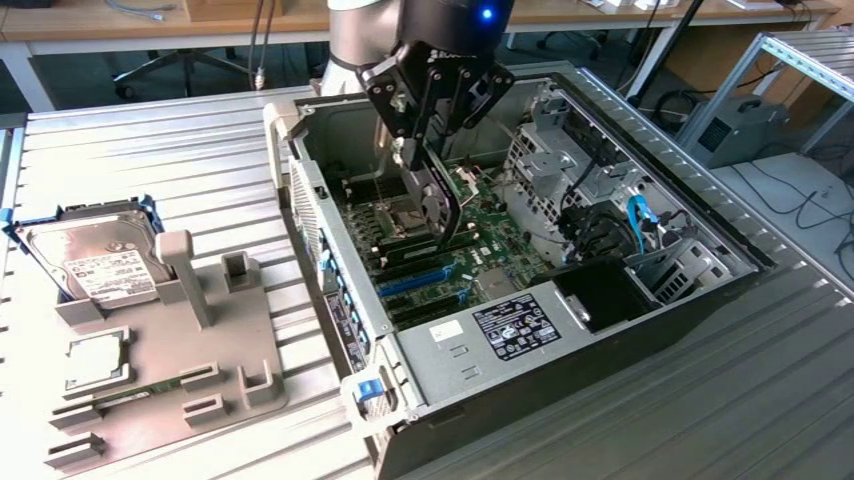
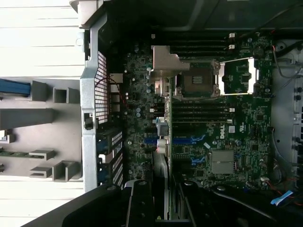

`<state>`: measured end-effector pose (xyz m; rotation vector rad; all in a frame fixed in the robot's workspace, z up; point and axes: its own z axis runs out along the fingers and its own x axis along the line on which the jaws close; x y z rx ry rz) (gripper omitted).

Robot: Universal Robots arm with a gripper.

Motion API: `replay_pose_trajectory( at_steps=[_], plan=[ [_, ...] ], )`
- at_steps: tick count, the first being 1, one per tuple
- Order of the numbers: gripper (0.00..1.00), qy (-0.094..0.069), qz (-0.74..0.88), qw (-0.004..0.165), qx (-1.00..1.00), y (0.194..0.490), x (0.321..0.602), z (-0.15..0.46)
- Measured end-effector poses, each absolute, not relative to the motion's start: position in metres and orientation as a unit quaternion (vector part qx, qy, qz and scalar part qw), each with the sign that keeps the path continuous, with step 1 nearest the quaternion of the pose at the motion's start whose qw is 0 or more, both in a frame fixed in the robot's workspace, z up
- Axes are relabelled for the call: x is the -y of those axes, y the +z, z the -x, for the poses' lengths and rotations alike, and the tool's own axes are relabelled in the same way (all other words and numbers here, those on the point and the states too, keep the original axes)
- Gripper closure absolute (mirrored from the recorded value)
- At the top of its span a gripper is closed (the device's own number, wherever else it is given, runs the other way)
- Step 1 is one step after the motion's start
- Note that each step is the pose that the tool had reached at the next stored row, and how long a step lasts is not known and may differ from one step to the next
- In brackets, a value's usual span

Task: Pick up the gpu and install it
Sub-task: 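Pick up the gpu and move the gpu toward the slot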

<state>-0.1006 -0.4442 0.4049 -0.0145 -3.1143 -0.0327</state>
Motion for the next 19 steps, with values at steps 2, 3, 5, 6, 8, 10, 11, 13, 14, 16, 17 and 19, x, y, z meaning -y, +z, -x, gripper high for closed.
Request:
replay_pose_trajectory(
  at_steps=[2,3,5,6,8,10,11,13,14,16,17,19],
  plan=[
    [0.74,-0.011,0.005,0.014,1.000,0.4045,0.4442,0.0998],
    [0.74,-0.011,0.005,0.014,1.000,0.4043,0.4442,0.0996],
    [0.74,-0.011,0.005,0.014,1.000,0.4039,0.4442,0.0983],
    [0.74,-0.011,0.005,0.014,1.000,0.4036,0.4442,0.0978],
    [0.74,-0.011,0.005,0.014,1.000,0.4031,0.4442,0.0972],
    [0.74,-0.011,0.005,0.014,1.000,0.4025,0.4442,0.0965],
    [0.74,-0.011,0.005,0.014,1.000,0.4022,0.4442,0.0960],
    [0.74,-0.011,0.005,0.014,1.000,0.4019,0.4442,0.0954],
    [0.74,-0.011,0.005,0.014,1.000,0.4016,0.4442,0.0951],
    [0.74,-0.011,0.005,0.014,1.000,0.4011,0.4442,0.0945],
    [0.74,-0.011,0.005,0.014,1.000,0.4009,0.4442,0.0943],
    [0.74,-0.011,0.005,0.014,1.000,0.4002,0.4442,0.0934]
  ],
)
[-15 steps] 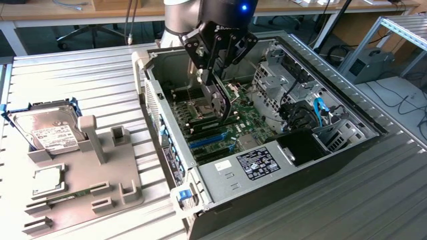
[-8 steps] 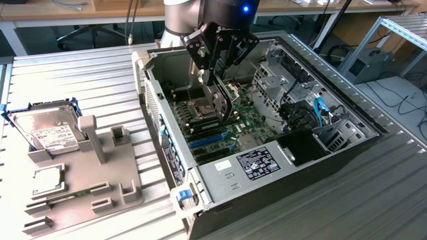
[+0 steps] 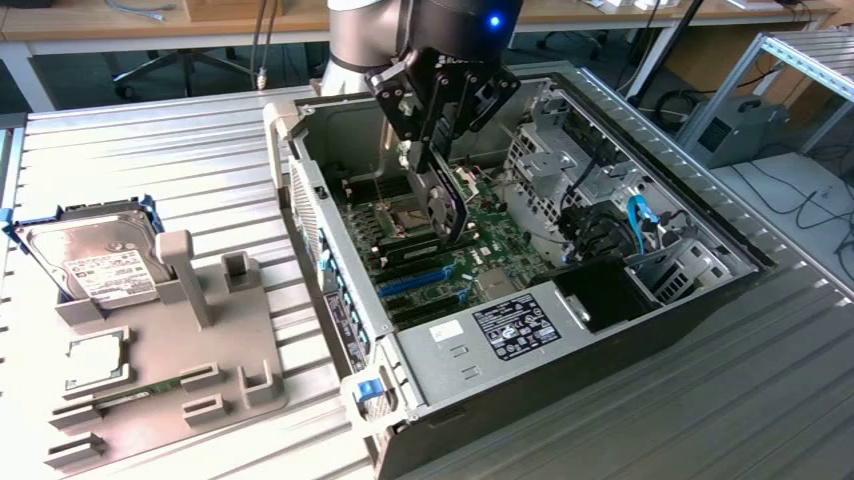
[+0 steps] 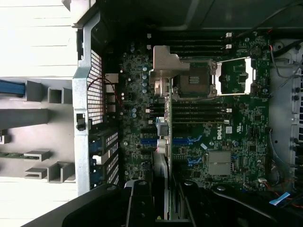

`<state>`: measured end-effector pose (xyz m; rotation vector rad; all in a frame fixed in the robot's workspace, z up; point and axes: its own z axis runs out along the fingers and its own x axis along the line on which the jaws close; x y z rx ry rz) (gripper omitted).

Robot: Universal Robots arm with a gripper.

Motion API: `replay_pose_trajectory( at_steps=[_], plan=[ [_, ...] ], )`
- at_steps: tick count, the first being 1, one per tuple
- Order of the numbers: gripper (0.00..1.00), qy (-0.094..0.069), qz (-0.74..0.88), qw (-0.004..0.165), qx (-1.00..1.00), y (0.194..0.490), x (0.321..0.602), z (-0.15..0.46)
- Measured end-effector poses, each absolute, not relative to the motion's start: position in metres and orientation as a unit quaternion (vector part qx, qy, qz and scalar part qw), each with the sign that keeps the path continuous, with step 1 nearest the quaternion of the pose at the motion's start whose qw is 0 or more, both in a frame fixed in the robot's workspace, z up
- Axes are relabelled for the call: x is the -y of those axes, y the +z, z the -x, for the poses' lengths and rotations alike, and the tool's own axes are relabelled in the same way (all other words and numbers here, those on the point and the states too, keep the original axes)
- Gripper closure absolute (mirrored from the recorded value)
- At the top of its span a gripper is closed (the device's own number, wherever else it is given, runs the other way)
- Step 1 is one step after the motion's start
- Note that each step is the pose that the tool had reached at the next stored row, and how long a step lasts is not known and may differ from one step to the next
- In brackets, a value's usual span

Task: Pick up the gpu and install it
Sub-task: 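Pick up the gpu and move the gpu toward the slot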

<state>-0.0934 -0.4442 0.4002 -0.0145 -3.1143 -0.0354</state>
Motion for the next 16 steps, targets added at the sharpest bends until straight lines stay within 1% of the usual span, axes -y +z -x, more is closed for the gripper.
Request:
replay_pose_trajectory(
  at_steps=[13,16],
  plan=[
    [0.74,-0.012,0.005,0.014,1.000,0.395,0.444,0.076],
    [0.74,-0.012,0.005,0.014,1.000,0.391,0.444,0.055]
  ],
)
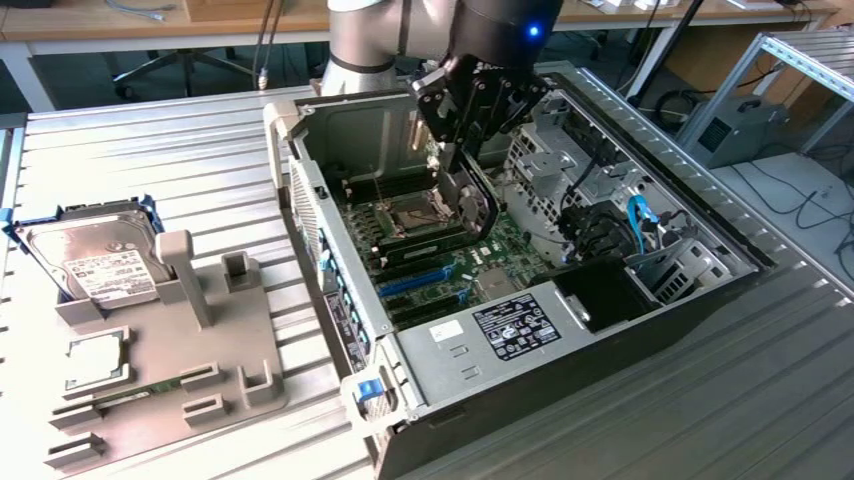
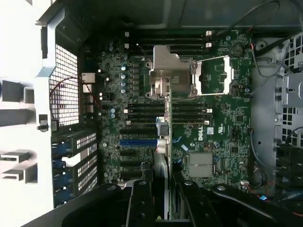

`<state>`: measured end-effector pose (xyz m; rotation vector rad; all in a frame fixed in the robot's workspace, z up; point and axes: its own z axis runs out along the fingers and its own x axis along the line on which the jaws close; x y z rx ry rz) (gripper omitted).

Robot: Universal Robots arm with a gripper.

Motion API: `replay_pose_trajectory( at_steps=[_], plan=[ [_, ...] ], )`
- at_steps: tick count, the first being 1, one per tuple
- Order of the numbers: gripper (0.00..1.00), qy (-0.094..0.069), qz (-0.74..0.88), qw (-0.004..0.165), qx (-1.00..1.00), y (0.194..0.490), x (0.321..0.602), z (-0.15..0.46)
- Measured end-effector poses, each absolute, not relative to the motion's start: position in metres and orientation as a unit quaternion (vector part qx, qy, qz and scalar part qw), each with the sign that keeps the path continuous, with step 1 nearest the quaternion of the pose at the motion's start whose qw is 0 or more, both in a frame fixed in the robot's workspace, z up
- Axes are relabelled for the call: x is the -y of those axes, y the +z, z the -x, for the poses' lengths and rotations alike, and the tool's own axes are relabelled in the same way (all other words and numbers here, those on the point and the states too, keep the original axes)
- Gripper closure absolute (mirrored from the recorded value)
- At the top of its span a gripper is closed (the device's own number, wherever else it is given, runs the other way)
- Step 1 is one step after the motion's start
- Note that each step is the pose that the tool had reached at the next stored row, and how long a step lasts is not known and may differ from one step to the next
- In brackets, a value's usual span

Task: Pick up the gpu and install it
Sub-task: 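Pick up the gpu and move the gpu toward the slot, then insert the gpu into the slot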

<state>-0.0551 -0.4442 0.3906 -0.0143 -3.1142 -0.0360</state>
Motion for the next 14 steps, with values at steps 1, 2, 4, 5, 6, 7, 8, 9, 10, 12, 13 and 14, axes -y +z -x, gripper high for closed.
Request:
replay_pose_trajectory(
  at_steps=[1,2,4,5,6,7,8,9,10,12,13,14],
  plan=[
    [0.74,-0.012,0.005,0.014,1.000,0.388,0.444,0.049],
    [0.74,-0.012,0.004,0.014,1.000,0.385,0.444,0.039],
    [0.74,-0.012,0.004,0.014,1.000,0.383,0.444,0.031],
    [0.74,-0.012,0.004,0.014,1.000,0.383,0.444,0.031],
    [0.74,-0.012,0.004,0.014,1.000,0.383,0.444,0.031],
    [0.74,-0.012,0.004,0.014,1.000,0.383,0.444,0.031],
    [0.74,-0.012,0.004,0.014,1.000,0.383,0.444,0.031],
    [0.74,-0.012,0.004,0.014,1.000,0.383,0.444,0.031],
    [0.74,-0.012,0.004,0.014,1.000,0.383,0.444,0.031],
    [0.74,-0.012,0.000,0.014,1.000,0.383,0.444,0.031],
    [0.74,-0.012,-0.004,0.014,1.000,0.383,0.444,0.031],
    [0.74,-0.011,-0.007,0.014,1.000,0.383,0.444,0.031]
  ],
)
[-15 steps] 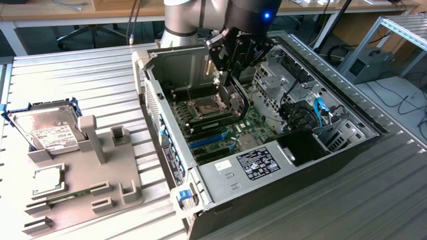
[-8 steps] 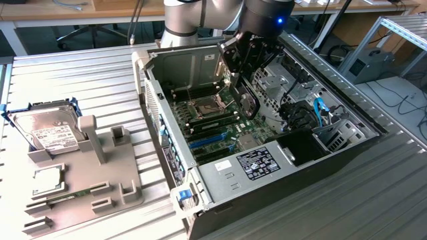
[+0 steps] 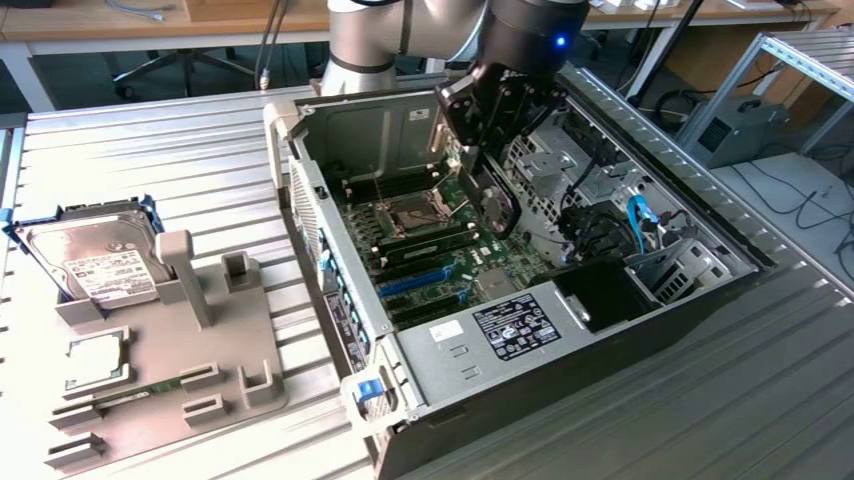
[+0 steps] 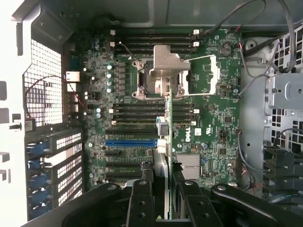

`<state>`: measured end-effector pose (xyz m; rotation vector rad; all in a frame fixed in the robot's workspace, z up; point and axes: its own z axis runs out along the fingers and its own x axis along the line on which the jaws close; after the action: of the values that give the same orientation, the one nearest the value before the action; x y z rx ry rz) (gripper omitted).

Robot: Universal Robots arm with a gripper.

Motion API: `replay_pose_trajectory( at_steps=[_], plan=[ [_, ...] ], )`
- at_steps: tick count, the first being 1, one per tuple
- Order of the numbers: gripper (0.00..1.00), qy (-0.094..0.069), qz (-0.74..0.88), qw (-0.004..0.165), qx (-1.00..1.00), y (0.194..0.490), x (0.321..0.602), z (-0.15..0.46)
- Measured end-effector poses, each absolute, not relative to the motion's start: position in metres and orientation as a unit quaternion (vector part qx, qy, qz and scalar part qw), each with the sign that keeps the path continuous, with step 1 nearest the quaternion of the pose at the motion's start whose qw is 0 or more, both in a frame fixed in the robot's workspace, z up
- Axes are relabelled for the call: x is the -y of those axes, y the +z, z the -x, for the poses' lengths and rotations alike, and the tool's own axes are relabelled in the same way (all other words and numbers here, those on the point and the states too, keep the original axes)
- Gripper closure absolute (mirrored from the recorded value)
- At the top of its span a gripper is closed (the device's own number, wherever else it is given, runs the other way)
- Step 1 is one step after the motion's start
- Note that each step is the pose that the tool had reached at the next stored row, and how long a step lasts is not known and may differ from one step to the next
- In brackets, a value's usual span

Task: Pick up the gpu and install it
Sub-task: 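Insert the gpu into the slot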

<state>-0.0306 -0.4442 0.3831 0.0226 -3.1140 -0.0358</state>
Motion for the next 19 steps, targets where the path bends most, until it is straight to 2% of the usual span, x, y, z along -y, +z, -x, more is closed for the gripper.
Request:
replay_pose_trajectory(
  at_steps=[19],
  plan=[
    [0.74,-0.010,-0.096,0.015,0.995,0.3831,0.4442,0.0260]
  ],
)
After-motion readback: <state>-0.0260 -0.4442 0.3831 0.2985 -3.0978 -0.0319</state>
